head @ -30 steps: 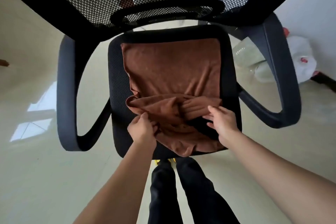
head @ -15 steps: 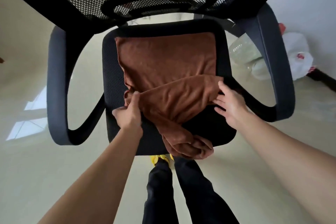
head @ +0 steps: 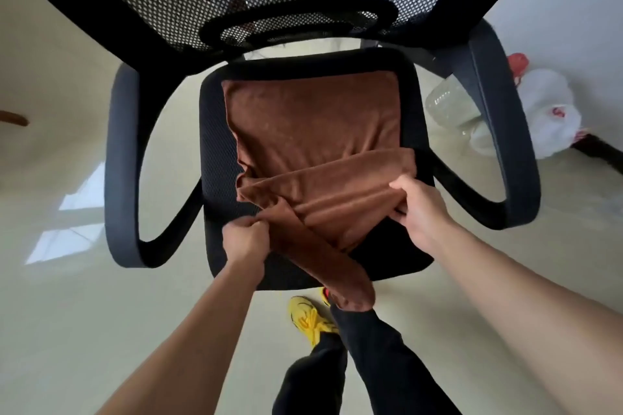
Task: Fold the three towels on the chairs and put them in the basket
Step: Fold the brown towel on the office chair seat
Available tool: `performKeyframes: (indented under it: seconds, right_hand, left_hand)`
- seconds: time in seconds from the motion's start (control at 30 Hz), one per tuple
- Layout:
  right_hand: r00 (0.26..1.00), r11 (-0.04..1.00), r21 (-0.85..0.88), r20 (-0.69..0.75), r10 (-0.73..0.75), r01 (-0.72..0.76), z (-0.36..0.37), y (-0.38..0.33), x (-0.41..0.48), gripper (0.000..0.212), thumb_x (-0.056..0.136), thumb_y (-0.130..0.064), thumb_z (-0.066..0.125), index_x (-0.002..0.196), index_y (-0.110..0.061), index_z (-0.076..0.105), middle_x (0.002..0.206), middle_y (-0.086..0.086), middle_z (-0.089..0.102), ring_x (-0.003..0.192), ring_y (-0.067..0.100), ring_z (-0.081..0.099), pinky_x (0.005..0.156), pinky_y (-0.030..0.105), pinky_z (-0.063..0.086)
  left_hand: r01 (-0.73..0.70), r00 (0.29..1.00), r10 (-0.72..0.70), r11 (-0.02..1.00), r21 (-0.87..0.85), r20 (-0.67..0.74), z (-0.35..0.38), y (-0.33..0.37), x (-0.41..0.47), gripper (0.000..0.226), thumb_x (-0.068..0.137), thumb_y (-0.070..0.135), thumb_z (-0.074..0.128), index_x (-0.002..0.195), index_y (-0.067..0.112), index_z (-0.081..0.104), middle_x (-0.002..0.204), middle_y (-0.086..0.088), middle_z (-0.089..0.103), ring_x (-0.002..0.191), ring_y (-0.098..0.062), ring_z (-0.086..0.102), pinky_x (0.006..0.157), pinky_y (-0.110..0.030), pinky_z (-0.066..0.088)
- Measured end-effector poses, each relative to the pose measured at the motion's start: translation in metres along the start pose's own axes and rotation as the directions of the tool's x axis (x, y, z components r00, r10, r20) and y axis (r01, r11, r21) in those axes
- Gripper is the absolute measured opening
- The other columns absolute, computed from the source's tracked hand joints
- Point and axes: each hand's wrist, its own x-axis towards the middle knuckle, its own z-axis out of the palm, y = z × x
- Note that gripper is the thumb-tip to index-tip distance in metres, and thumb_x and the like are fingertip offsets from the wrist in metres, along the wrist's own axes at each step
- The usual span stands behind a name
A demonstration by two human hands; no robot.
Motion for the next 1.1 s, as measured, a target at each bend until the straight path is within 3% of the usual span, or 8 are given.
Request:
performKeyframes:
  seconds: [0.13,0.27,0.4,0.53,0.73,0.9,1.03,1.1]
  right_hand:
    - [0.992,0.986,-0.111,0.027,-0.12,0.122,0.031,-0.037,0.003,0.009,0.076,-0.027,0.072,0.079,-0.021,0.065,0.088,-0.002,0.062,0.073,0.014,0.057,0.048,0.024,0.041]
    - [0.979,0.966,-0.164,0.086,-0.187,0.199,0.039,-0.049,0.006,0.013,0.083,-0.036,0.07,0.091,-0.027,0.066,0.105,-0.003,0.07,0.093,0.011,0.066,0.062,0.026,0.051]
    - [0.99,0.962,-0.262,-0.089,-0.109,0.082,0.011,0.004,0.005,0.022,0.085,-0.025,0.07,0.105,-0.019,0.064,0.104,0.008,0.071,0.083,0.015,0.066,0.06,0.026,0.048]
    - [0.999,0.929,-0.368,-0.002,0.046,-0.043,0.01,0.052,-0.001,0.026,0.082,-0.032,0.074,0.103,-0.022,0.063,0.093,0.005,0.072,0.077,0.014,0.065,0.059,0.025,0.045]
    - [0.997,0.929,-0.361,0.049,-0.064,0.077,0.036,0.047,0.005,0.029,0.08,-0.027,0.071,0.088,0.0,0.063,0.081,0.003,0.06,0.08,0.018,0.057,0.073,0.034,0.049]
    - [0.986,0.992,-0.122,0.162,0.037,-0.017,0.056,0.009,-0.002,0.009,0.085,-0.023,0.061,0.093,-0.019,0.061,0.112,0.001,0.065,0.099,0.021,0.067,0.094,0.043,0.048]
    - [0.976,0.994,-0.11,0.217,0.021,0.003,0.079,-0.013,-0.003,0.022,0.087,-0.028,0.059,0.069,-0.02,0.05,0.096,0.0,0.072,0.093,0.02,0.07,0.092,0.042,0.045]
    - [0.977,0.988,-0.15,0.214,-0.004,0.037,0.08,-0.016,0.002,0.015,0.088,-0.03,0.059,0.077,-0.019,0.059,0.094,0.001,0.075,0.094,0.018,0.07,0.087,0.039,0.046]
  left_hand:
    - [-0.098,0.994,0.095,0.994,-0.054,-0.062,-0.002,0.062,0.029,0.019,0.083,0.008,0.052,0.065,0.013,0.055,0.066,-0.01,0.058,0.059,-0.024,0.055,0.054,-0.031,0.046]
    - [-0.121,0.988,0.111,0.988,-0.095,-0.104,-0.004,0.068,0.033,0.017,0.073,0.021,0.064,0.062,0.016,0.051,0.066,-0.011,0.061,0.058,-0.023,0.057,0.049,-0.032,0.048]
    - [-0.019,0.995,0.017,1.0,0.018,0.095,0.005,0.016,0.006,0.037,0.067,0.047,0.076,0.073,0.015,0.059,0.074,-0.009,0.064,0.066,-0.022,0.057,0.06,-0.031,0.045]
    - [0.057,0.969,-0.092,0.986,0.154,0.228,0.032,-0.037,-0.008,0.033,0.065,0.045,0.08,0.074,0.016,0.068,0.071,-0.007,0.067,0.066,-0.026,0.062,0.059,-0.026,0.043]
    - [0.029,0.999,-0.029,1.0,0.01,0.034,0.026,-0.033,0.004,0.02,0.08,0.025,0.064,0.067,0.011,0.058,0.07,-0.009,0.059,0.07,-0.028,0.055,0.064,-0.034,0.044]
    - [0.069,0.997,-0.08,0.952,-0.298,-0.023,0.003,0.01,0.01,0.021,0.091,0.022,0.048,0.077,0.009,0.056,0.078,-0.008,0.059,0.075,-0.025,0.056,0.069,-0.035,0.047]
    - [0.05,0.993,-0.086,0.925,-0.377,-0.078,0.002,0.036,0.023,0.019,0.09,0.016,0.049,0.073,0.009,0.053,0.074,-0.008,0.058,0.075,-0.025,0.059,0.069,-0.039,0.052]
    - [-0.007,0.987,-0.039,0.958,-0.288,-0.154,0.001,0.036,0.023,0.018,0.09,0.029,0.053,0.085,0.011,0.05,0.082,-0.004,0.056,0.082,-0.024,0.057,0.074,-0.035,0.048]
